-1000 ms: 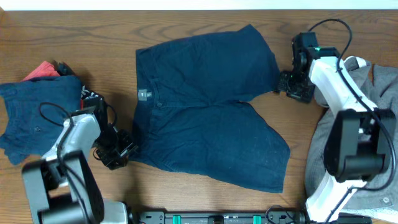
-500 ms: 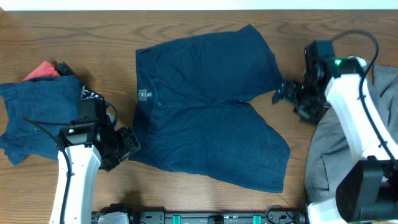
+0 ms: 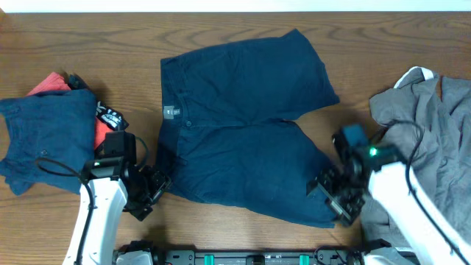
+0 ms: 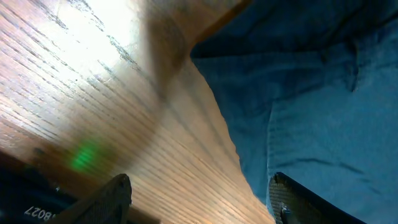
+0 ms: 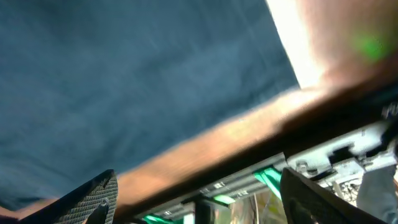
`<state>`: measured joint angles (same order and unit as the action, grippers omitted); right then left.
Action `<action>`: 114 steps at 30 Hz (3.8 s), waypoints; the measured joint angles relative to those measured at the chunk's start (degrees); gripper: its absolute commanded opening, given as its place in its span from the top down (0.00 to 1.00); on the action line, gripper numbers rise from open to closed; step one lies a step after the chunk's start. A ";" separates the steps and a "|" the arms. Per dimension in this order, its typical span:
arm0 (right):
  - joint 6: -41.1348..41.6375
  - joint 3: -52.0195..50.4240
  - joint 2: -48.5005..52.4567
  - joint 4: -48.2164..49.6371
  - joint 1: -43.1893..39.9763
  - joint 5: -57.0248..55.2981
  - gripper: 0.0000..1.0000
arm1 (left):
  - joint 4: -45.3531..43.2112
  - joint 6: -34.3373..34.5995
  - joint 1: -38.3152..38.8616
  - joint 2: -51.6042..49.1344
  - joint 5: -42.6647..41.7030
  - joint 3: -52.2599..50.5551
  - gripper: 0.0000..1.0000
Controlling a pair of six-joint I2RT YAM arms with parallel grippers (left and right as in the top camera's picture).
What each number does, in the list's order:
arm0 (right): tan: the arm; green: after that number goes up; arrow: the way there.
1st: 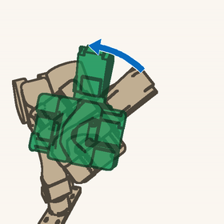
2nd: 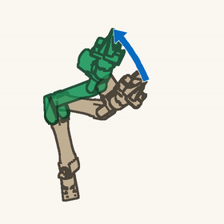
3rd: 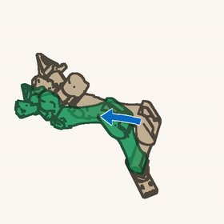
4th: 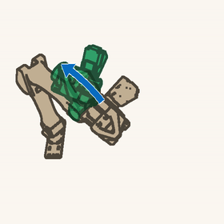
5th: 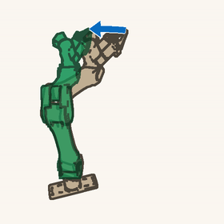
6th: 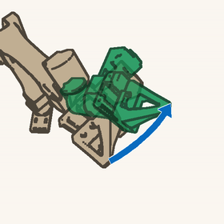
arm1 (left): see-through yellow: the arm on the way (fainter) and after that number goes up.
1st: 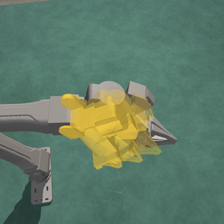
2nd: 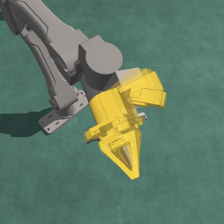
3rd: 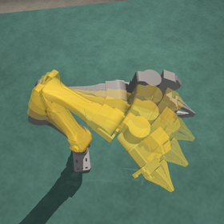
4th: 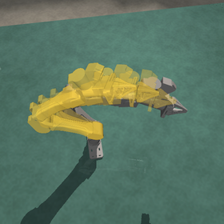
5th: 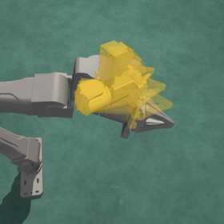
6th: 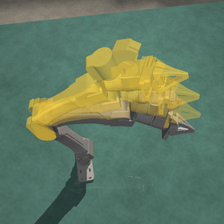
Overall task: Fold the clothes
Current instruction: 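Grasp the bottom corners of the shorts with both grippers, then lift the bottom edge with both grippers and fold it up over the top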
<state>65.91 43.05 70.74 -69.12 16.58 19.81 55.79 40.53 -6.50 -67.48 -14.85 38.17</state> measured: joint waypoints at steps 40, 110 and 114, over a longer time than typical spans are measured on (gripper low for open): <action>30.99 -22.27 -9.11 22.73 10.51 -4.46 0.31 | -28.41 2.99 -0.02 -3.65 -4.31 -11.67 0.51; -31.34 28.20 15.91 46.69 -1.99 -30.91 0.99 | -32.37 -10.67 -0.20 -6.54 -4.04 20.90 0.94; -31.93 28.26 20.39 53.46 -1.99 -30.67 0.99 | -41.07 -9.29 -0.13 -12.94 -2.62 20.90 0.94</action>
<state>33.98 71.31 91.13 -15.66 14.59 -10.85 14.72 31.24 -6.63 -80.42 -17.47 59.07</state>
